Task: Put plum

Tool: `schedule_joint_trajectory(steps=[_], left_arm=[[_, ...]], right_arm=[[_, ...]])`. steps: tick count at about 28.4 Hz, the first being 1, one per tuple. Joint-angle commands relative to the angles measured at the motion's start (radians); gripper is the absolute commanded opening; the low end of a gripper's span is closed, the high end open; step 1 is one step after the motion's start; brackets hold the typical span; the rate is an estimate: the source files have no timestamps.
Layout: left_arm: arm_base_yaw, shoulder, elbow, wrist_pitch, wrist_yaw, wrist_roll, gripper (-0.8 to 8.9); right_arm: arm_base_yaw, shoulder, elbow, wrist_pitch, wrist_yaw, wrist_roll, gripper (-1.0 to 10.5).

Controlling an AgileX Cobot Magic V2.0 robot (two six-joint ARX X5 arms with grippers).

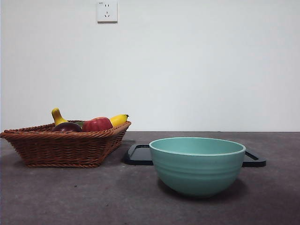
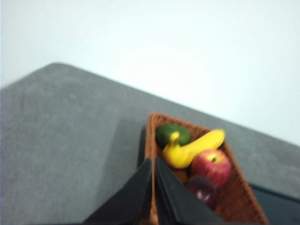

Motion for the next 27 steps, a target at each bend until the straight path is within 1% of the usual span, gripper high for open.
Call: schedule_joint_trajectory(steps=[1,4,8,13,18,21,24,27], left_arm=[[0.002,0.019,0.080,-0.031,0.009,-0.003,0.08],[0.002,0.050,0.167,-0.088,0.060,0.032,0.08],[0.002,0.111,0.265,-0.164,0.157,0.107,0.08],[0.002,0.223,0.370,-0.275,0.286,0.173,0.08],[0.000,0.364,0.476,-0.399,0.439,0.239,0.08],[-0.007,0.441,0.534,-0.464,0.493,0.272,0.08],[-0.019,0.508,0.590,-0.532,0.532,0.321,0.08],[-0.032,0.576,0.649,-0.629,0.541,0.381,0.08]], right_arm=[[-0.001,0.008,0.072,-0.041,-0.001,0.013,0.0],[-0.001,0.039,0.158,-0.117,-0.013,0.003,0.0],[-0.001,0.106,0.263,-0.211,-0.072,-0.041,0.0],[-0.001,0.228,0.393,-0.330,-0.175,-0.091,0.1],[-0.001,0.369,0.530,-0.485,-0.296,-0.166,0.0],[0.002,0.443,0.599,-0.573,-0.343,-0.208,0.0],[0.020,0.507,0.653,-0.653,-0.369,-0.239,0.1],[0.047,0.564,0.689,-0.724,-0.378,-0.265,0.0]])
